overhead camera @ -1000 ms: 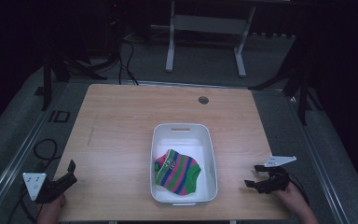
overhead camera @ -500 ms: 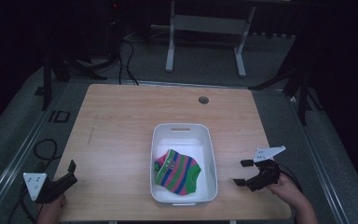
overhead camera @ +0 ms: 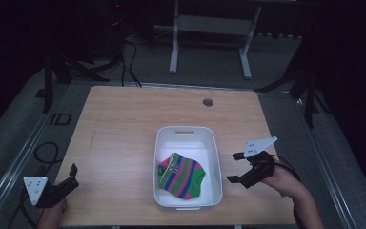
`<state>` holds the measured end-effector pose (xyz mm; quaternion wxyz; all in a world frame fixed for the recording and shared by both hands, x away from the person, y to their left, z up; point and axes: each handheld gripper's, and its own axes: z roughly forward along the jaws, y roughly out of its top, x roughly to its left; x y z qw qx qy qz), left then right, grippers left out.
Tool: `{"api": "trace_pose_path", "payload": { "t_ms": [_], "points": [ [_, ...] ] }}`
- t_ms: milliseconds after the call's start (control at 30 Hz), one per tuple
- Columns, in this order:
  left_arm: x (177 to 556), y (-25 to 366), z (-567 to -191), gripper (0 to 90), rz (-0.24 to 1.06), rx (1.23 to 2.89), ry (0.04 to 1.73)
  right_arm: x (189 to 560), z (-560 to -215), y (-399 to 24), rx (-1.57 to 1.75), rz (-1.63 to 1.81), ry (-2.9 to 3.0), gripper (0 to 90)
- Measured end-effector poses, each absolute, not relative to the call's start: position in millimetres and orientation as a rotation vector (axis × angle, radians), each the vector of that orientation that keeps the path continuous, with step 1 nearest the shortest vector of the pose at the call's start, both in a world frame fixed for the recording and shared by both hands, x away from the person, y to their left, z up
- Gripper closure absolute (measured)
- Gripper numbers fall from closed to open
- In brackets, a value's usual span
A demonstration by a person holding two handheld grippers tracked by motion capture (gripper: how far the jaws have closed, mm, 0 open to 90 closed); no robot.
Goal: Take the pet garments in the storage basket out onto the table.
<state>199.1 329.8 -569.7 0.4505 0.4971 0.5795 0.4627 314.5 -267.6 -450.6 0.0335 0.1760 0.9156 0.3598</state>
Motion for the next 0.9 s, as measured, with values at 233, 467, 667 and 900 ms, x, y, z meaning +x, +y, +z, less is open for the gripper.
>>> {"api": "trace_pose_path", "payload": {
  "t_ms": [233, 467, 667, 900],
  "points": [
    [199, 330, -570, 1.0, 1.142, 1.228, 1.432, 319, -442, -240, 0.46, 1.079, 2.845, 13.3],
    [199, 331, -570, 0.9, 1.138, 1.227, 1.428, 323, -445, -211, 0.4, 1.086, 2.886, 13.3],
    [199, 331, -570, 0.9, 1.134, 1.229, 1.424, 328, -448, -180, 0.355, 1.062, 2.889, 12.9],
    [199, 331, -570, 0.9, 1.129, 1.231, 1.421, 334, -456, -139, 0.253, 1.016, 2.938, 13.5]
  ]
}}
